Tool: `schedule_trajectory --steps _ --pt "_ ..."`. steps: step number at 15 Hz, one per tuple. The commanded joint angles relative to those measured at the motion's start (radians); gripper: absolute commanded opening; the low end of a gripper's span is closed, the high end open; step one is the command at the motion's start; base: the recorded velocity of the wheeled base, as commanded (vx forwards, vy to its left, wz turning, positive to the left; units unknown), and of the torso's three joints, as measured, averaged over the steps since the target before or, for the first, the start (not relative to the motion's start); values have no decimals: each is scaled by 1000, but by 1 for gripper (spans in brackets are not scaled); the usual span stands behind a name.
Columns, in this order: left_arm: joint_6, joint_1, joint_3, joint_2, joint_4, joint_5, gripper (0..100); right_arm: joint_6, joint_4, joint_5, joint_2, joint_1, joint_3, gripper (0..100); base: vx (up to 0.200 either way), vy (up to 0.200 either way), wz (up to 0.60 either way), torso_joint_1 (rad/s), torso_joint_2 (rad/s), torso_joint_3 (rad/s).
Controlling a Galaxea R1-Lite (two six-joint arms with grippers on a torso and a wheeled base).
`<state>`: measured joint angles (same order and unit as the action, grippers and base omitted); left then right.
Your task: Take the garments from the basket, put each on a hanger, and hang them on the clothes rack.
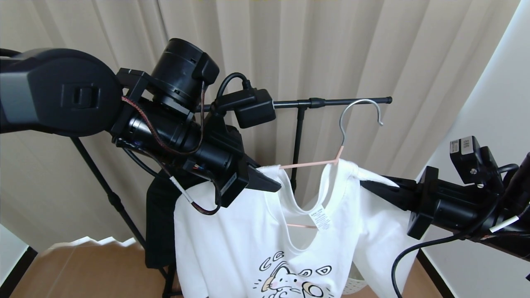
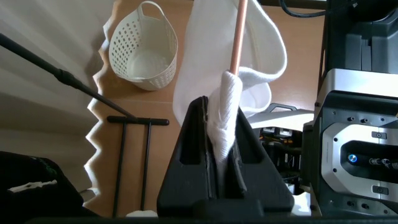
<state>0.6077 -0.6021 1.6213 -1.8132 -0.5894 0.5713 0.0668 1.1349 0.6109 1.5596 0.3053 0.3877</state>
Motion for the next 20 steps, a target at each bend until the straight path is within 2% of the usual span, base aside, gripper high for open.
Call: schedule_trajectory --steps 1,5,6,11,14,20 --pt "0 1 -1 3 0 -1 0 5 0 1 -7 0 2 0 0 0 0 0 0 0" --pt "-2 2 -1 12 0 -1 0 5 -1 3 -9 0 -1 0 0 0 0 0 0 0" --pt "-2 2 -1 12 0 -1 0 5 -1 3 -10 0 -1 100 0 0 0 0 0 0" --pt "-6 27 -6 46 2 1 0 5 -6 4 -32 -17 2 100 0 0 0 0 0 0" --pt "-11 44 -47 77 31 1 0 1 -10 61 -53 -54 4 100 0 0 0 0 0 0" --pt "-32 101 -307 201 329 -1 0 5 -10 73 -21 -117 17 100 0 0 0 0 0 0"
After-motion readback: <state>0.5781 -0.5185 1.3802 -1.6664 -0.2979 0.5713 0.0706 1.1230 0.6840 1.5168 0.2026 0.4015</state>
